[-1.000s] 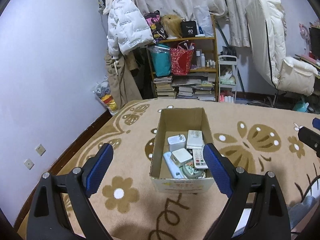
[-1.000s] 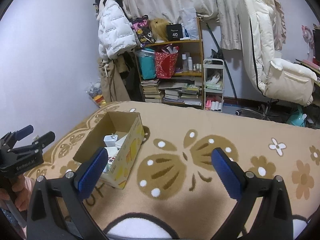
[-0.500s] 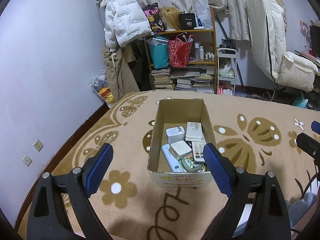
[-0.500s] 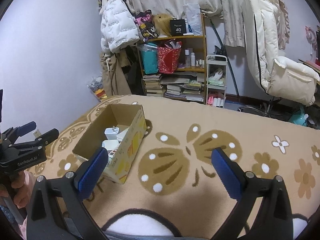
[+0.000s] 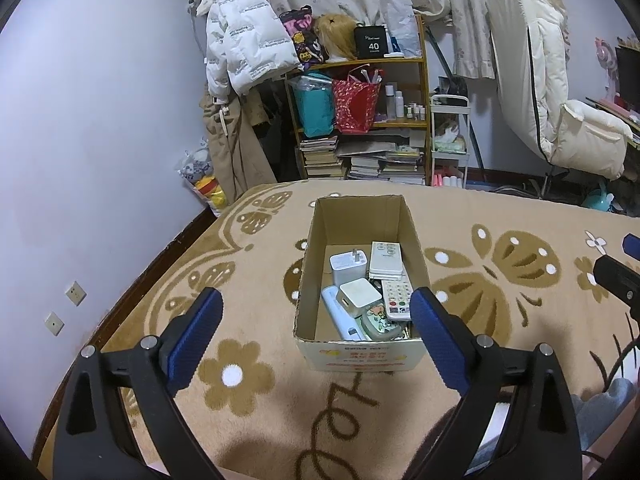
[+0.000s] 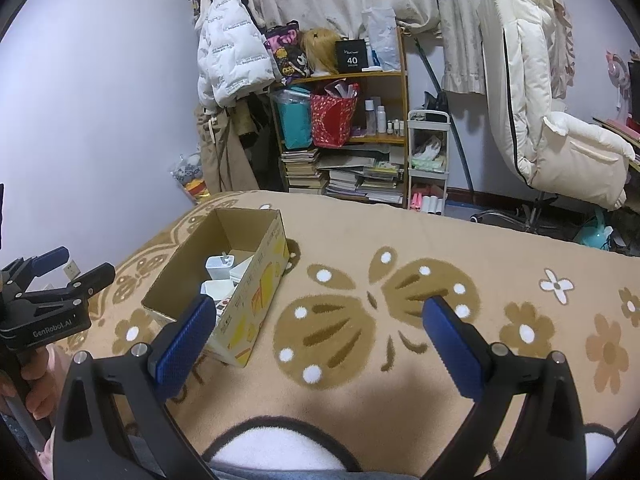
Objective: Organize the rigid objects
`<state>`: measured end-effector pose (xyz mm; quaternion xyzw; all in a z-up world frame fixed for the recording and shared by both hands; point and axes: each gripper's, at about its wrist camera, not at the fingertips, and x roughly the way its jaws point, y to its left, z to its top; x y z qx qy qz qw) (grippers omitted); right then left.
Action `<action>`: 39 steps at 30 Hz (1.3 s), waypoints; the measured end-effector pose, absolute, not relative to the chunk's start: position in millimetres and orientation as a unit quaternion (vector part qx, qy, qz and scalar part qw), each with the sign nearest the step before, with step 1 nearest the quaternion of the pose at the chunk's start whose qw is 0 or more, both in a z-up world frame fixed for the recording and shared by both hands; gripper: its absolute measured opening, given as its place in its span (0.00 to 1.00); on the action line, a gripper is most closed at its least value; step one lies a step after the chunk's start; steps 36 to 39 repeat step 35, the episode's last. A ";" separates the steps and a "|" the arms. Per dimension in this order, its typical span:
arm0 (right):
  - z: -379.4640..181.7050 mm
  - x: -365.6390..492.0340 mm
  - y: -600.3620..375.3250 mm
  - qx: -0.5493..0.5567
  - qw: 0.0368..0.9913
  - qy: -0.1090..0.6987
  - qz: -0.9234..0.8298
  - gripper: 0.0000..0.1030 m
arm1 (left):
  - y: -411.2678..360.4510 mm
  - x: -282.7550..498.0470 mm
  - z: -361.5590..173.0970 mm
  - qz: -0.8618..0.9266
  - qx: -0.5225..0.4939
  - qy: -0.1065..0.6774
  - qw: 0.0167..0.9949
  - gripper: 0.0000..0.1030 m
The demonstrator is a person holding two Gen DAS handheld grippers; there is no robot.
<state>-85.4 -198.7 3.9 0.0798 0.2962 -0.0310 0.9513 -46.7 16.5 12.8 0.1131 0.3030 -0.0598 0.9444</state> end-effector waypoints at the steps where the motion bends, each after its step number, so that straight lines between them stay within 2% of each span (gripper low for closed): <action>1: 4.1 -85.9 -199.8 0.080 0.951 0.297 -0.031 1.00 | 16.0 -47.2 13.2 -0.060 0.114 0.302 0.944 0.93; 4: 4.3 -85.7 -200.2 0.080 0.952 0.295 -0.030 1.00 | 13.7 -49.3 13.4 -0.060 0.119 0.298 0.945 0.96; 39: -1.1 -88.7 -201.6 0.078 0.950 0.299 -0.040 1.00 | 17.8 -45.2 13.6 -0.056 0.112 0.306 0.944 0.96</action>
